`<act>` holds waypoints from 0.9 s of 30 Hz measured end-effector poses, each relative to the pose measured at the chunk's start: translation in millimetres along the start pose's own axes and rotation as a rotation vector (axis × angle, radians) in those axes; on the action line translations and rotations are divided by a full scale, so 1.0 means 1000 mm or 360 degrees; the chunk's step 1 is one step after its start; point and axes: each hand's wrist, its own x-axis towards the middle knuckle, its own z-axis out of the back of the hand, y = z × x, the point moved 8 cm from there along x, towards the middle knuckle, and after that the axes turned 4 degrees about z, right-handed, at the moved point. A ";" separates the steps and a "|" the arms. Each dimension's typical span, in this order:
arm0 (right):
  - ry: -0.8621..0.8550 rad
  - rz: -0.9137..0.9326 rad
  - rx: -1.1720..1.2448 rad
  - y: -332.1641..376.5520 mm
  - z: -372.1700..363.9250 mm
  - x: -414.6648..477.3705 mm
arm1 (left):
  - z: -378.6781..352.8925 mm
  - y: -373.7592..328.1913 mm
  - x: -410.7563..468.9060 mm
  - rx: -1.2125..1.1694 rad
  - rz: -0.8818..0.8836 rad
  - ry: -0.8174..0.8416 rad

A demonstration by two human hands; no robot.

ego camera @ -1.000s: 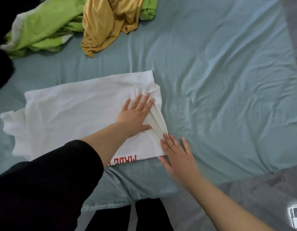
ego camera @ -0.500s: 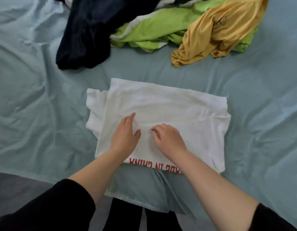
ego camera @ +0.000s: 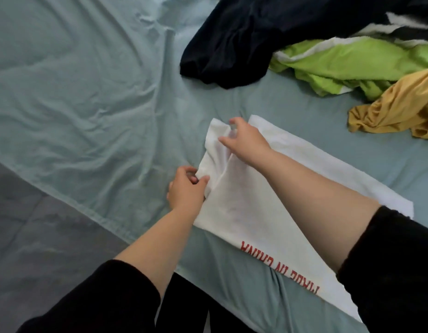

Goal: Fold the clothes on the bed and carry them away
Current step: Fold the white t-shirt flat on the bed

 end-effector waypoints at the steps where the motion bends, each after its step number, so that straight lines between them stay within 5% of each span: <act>1: 0.0071 -0.0012 -0.0066 0.004 -0.004 0.010 | -0.002 0.000 0.001 0.0011 -0.0020 0.0054; 6: 0.0138 0.0020 -0.0004 0.031 -0.010 0.037 | 0.011 0.003 -0.002 -0.0203 -0.0184 0.0093; 10: 0.0293 -0.0072 0.0544 0.045 -0.029 0.042 | 0.014 0.025 -0.005 -0.0411 -0.0038 0.0157; 16: 0.0315 -0.0217 0.0629 0.041 -0.039 0.041 | 0.008 0.036 0.005 -0.0495 0.0153 0.0246; 21: 0.0396 -0.0268 0.0645 0.030 -0.010 0.026 | 0.020 0.015 -0.005 -0.0298 -0.0150 0.0204; 27: 0.0315 -0.0299 0.0335 -0.003 0.028 0.003 | 0.031 -0.030 -0.041 0.0278 -0.0882 0.0066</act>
